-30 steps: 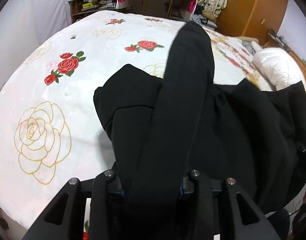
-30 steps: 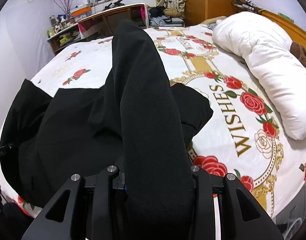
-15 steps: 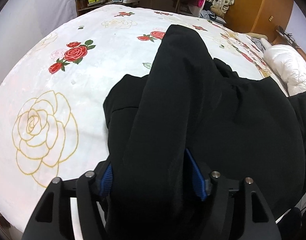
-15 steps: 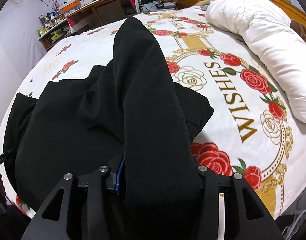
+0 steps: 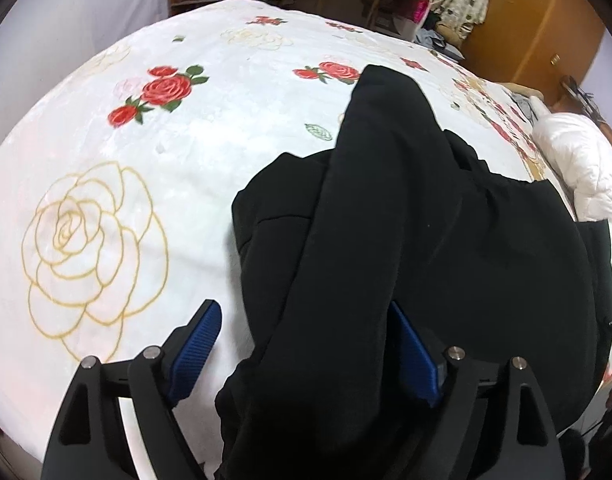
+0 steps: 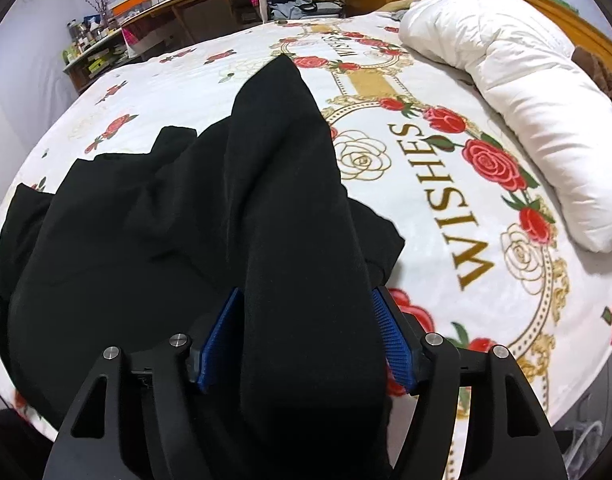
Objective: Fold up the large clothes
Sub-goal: 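Open both grippers and pull them back from the folded coat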
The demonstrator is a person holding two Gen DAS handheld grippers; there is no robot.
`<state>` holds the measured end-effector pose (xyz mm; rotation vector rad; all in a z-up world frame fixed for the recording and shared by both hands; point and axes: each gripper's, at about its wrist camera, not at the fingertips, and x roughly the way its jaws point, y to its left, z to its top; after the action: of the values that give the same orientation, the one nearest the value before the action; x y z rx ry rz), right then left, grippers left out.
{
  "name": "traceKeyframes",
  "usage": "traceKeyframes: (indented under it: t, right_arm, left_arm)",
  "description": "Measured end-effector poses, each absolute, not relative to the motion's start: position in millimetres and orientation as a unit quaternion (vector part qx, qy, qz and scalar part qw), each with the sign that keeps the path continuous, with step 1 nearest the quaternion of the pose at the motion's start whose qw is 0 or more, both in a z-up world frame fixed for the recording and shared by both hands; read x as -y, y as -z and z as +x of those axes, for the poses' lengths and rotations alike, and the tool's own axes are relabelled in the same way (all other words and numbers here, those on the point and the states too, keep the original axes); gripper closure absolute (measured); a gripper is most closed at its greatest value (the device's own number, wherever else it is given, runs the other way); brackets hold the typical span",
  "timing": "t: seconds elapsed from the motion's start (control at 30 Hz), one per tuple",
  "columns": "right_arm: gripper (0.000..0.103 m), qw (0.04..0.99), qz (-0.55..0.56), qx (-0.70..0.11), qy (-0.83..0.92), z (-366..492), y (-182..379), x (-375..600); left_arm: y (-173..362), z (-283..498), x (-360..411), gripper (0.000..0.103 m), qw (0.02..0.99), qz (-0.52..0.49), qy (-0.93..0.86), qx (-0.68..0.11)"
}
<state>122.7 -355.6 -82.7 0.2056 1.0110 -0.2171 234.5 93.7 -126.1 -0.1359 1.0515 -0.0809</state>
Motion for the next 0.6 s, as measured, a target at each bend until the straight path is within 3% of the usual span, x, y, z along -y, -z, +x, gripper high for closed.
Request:
traceKeyframes:
  t: [0.1, 0.2, 0.6]
  right_arm:
    - [0.036, 0.868, 0.084, -0.476, 0.112, 121, 76, 356]
    - [0.025, 0.871, 0.072, -0.467, 0.131, 120, 66, 358]
    - [0.025, 0.885, 0.055, -0.428, 0.174, 91, 8, 355]
  left_arm:
    - [121, 233, -91, 0.017, 0.863, -0.051, 0.032, -0.501]
    - [111, 232, -96, 0.011, 0.864, -0.046, 0.009, -0.502]
    - [38, 202, -92, 0.01, 0.892, -0.015, -0.026, -0.451]
